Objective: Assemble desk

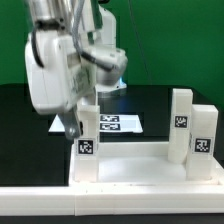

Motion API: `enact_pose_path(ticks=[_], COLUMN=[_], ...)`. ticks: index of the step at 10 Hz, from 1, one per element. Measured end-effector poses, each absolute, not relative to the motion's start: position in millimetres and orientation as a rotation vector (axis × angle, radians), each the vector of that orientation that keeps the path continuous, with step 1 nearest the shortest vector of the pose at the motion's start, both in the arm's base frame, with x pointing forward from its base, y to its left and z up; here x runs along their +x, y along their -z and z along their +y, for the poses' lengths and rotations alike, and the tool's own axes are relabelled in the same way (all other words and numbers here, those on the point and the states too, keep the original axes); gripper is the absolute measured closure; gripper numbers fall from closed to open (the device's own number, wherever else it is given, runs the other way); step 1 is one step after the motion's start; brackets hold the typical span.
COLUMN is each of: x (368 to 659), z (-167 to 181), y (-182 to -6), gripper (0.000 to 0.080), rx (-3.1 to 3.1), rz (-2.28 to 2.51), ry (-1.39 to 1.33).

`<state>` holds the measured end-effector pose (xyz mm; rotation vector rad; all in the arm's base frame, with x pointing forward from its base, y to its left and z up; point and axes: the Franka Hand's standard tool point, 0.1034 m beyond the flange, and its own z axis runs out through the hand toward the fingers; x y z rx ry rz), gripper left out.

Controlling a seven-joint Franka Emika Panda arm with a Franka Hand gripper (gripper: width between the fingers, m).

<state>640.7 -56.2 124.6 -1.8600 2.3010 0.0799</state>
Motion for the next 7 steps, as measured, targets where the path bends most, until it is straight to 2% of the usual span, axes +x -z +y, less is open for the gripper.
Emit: enact_pose_path(ticks=[1,2,7], x=[642,644,641], z=[-56,-54,-49], y=[-145.1,-156.3,-148.7], gripper=[0.0158,0.0151,0.0151], rx=[-1.845,-1.845,-1.866], rz=[2.280,2.265,2.266], ry=[-0.064,-0.061,-0.084])
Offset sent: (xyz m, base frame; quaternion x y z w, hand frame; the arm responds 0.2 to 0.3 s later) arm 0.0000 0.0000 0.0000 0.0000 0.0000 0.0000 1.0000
